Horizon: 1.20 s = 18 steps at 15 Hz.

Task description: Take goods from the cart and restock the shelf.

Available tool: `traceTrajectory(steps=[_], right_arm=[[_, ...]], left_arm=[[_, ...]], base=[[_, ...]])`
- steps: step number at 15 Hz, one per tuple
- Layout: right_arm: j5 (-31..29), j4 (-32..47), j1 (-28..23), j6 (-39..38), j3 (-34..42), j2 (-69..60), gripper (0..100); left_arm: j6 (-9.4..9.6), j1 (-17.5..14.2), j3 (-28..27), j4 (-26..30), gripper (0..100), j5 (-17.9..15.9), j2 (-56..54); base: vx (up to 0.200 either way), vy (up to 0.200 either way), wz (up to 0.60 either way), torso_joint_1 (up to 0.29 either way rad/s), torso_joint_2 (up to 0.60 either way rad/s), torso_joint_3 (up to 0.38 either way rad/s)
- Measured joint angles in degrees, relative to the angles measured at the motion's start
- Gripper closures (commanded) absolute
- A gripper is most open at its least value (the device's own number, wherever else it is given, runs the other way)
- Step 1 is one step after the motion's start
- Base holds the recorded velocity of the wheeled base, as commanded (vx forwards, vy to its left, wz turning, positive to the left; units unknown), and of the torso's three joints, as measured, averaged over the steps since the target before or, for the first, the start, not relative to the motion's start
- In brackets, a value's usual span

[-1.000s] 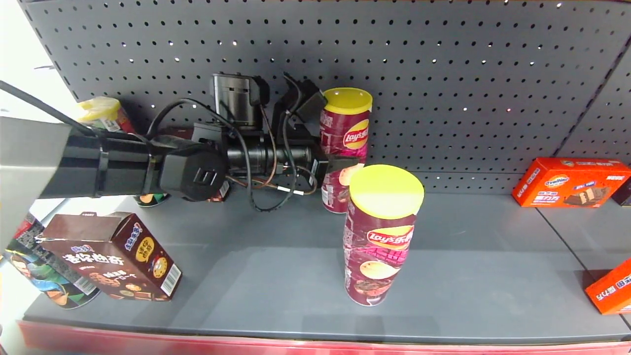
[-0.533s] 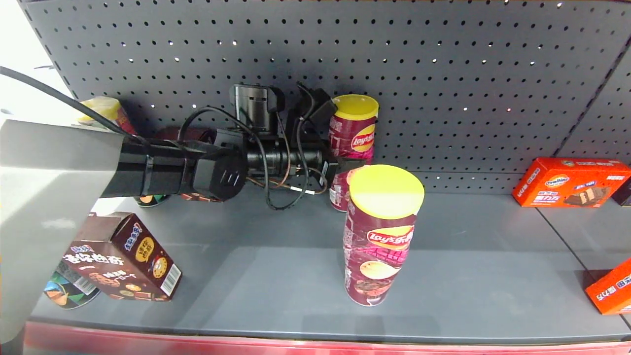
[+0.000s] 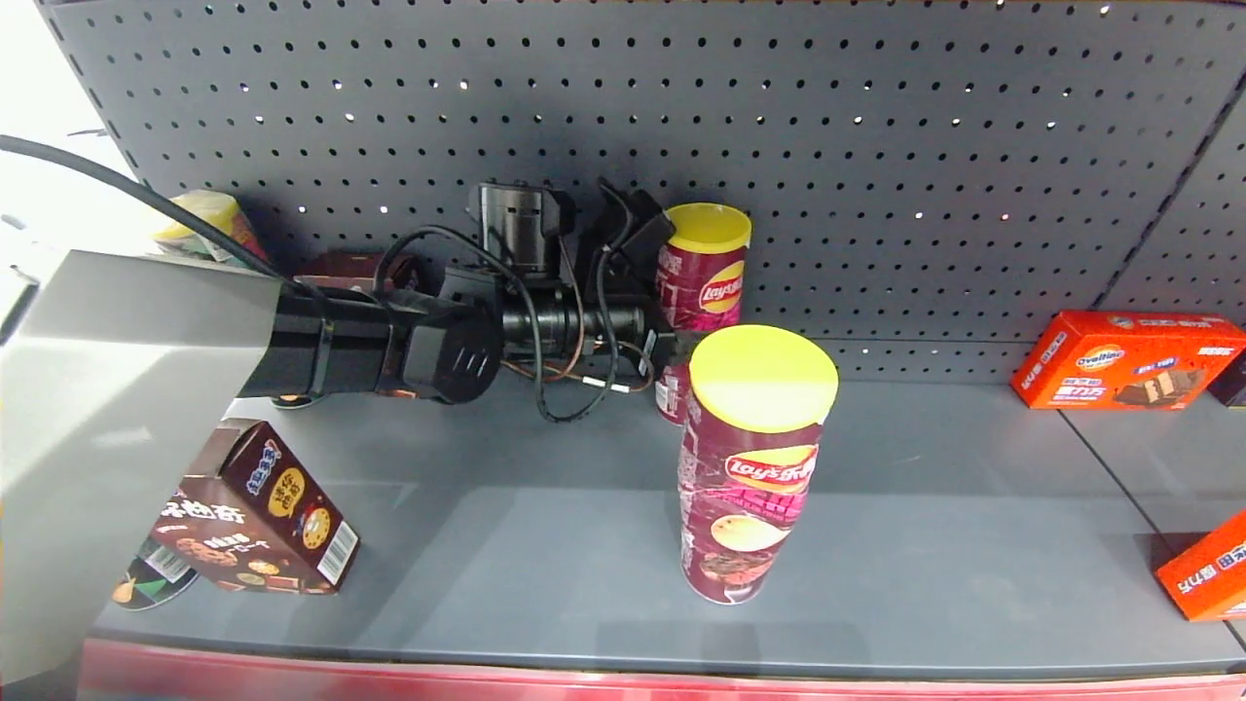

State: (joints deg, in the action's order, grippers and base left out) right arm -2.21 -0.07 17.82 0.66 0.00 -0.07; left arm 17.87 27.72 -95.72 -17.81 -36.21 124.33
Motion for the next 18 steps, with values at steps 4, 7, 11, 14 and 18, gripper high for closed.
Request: traceTrajectory(steps=[4, 7, 11, 14, 18], right_arm=[[0.0, 0.0, 0.0, 0.0, 0.0, 0.0, 0], [0.0, 0.0, 0.0, 0.0, 0.0, 0.0, 0], [0.0, 0.0, 0.0, 0.0, 0.0, 0.0, 0], [0.0, 0.0, 0.0, 0.0, 0.0, 0.0, 0], [0.0, 0.0, 0.0, 0.0, 0.0, 0.0, 0]], left_arm=[[0.24, -0.3, 1.6, 0.1, 0, 0.0, -1.3], [0.22, -1.2, 4.9, -0.1, 0, 0.2, -5.3], [1.89, -2.5, 11.6, -0.7, 0, 0.7, -10.9], [2.84, -2.7, 14.9, -0.8, 0, 4.3, -13.2], [3.23, -2.1, 18.6, -0.9, 0, 10.0, -14.5]], base=[[0.0, 0.0, 0.0, 0.0, 0.0, 0.0], [0.0, 0.0, 0.0, 0.0, 0.0, 0.0], [0.0, 0.0, 0.0, 0.0, 0.0, 0.0], [0.0, 0.0, 0.0, 0.0, 0.0, 0.0], [0.0, 0.0, 0.0, 0.0, 0.0, 0.0]])
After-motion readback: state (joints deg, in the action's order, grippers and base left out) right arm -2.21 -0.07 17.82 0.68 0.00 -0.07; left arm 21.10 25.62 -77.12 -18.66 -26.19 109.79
